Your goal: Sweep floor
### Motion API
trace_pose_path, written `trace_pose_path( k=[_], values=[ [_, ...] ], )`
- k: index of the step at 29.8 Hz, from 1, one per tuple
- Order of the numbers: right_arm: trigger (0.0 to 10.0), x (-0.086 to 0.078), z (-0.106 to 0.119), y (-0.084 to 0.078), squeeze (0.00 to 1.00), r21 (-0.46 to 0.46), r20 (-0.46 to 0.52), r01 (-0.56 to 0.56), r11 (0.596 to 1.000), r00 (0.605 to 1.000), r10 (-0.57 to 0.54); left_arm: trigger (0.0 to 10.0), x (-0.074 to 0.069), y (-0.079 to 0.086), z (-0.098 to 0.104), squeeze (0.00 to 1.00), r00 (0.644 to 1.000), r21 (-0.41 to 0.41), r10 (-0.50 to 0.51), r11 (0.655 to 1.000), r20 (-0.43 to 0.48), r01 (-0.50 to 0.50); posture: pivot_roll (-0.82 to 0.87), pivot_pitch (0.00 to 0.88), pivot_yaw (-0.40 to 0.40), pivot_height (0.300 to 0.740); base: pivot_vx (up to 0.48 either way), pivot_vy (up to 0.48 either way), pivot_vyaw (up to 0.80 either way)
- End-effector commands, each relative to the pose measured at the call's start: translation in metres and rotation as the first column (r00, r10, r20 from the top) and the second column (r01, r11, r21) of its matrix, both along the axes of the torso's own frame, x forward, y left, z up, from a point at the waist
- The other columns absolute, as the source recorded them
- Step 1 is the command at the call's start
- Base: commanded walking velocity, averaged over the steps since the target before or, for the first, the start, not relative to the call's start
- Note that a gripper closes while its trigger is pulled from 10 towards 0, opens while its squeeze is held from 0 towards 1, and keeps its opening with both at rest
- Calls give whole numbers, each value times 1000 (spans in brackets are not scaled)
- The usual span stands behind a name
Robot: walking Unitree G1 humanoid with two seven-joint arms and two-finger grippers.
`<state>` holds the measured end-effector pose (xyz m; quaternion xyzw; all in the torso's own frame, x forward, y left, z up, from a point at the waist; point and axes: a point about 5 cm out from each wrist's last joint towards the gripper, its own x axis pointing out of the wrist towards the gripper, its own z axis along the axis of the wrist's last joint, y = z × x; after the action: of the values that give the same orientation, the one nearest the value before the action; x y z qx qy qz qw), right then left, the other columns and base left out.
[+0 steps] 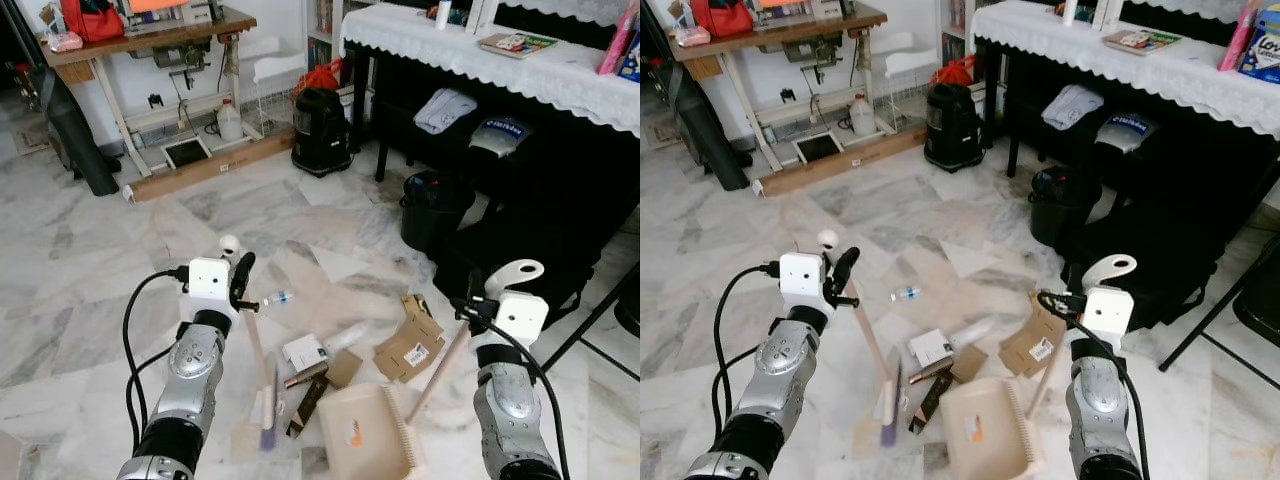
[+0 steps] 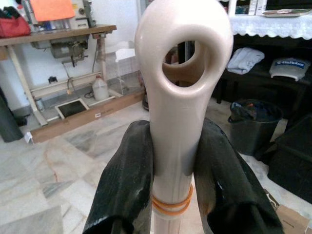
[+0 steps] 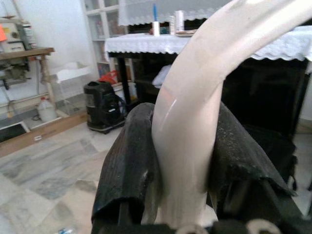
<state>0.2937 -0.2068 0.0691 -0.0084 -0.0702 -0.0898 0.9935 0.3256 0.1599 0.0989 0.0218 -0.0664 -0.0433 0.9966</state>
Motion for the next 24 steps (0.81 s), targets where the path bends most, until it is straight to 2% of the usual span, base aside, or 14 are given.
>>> trace_pose_path(
  k=[1,5,11,20,24],
  values=[
    [10000,4,9,0,0,-8,42,-1,1000,999,2,10000,2,-2,6,0,1000,-10,-3,1000,31,3,-113,0,25,740,0,420,-525],
    [10000,3,10,-1,0,-34,46,0,999,999,1,10000,1,-2,6,0,1000,-13,-4,1000,30,4,-113,0,25,740,0,420,-131],
    [10000,4,9,1,0,-12,42,-6,1000,999,6,10000,1,-1,5,0,1000,-12,-4,1000,29,4,-111,0,25,740,0,427,0],
    [10000,4,8,1,0,-4,34,-1,1000,999,1,10000,1,-1,6,0,1000,-12,-6,1000,30,6,-109,0,28,740,0,428,-764],
    [10000,3,9,1,0,-26,42,5,1000,999,-4,10000,1,-3,5,0,999,-8,-16,1000,32,16,-111,0,29,740,0,177,-109]
  ],
)
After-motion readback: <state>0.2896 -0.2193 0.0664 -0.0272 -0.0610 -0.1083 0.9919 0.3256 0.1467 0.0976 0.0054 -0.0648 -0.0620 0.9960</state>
